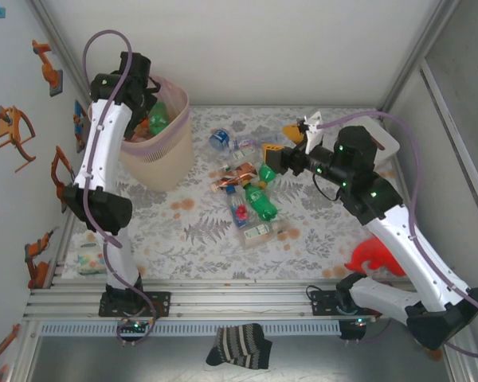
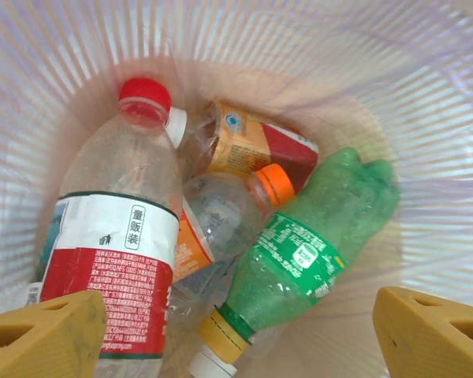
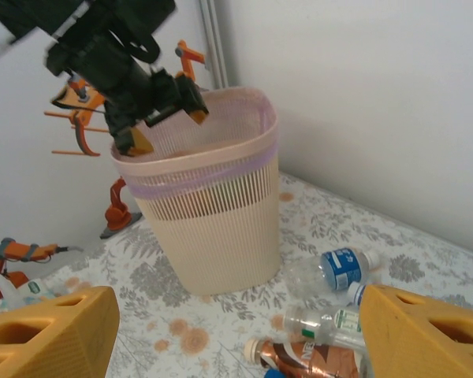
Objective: Put the plastic bottles in the bin
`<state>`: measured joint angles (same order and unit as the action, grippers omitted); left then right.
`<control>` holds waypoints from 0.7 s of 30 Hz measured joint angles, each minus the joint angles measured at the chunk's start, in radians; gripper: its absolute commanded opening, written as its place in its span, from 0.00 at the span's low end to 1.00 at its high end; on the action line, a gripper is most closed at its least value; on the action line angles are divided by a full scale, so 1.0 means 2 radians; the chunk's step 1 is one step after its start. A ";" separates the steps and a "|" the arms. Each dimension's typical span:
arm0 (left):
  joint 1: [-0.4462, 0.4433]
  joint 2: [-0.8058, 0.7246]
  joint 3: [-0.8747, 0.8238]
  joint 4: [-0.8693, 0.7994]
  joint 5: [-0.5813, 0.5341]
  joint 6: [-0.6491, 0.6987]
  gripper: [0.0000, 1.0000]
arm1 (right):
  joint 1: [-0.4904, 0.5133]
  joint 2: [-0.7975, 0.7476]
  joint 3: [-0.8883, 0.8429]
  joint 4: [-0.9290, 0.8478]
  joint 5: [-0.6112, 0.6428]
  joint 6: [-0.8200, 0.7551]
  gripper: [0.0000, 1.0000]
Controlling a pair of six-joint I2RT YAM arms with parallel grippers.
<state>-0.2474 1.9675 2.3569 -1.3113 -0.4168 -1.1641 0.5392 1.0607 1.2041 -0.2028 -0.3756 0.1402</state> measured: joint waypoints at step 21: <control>0.039 -0.036 -0.203 0.157 0.086 0.014 0.32 | 0.000 0.008 0.000 -0.009 0.008 0.001 0.78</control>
<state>-0.1688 1.8957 1.9514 -0.9977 -0.2447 -1.1351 0.5392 1.0771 1.2041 -0.2214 -0.3603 0.1421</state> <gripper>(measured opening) 0.322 0.778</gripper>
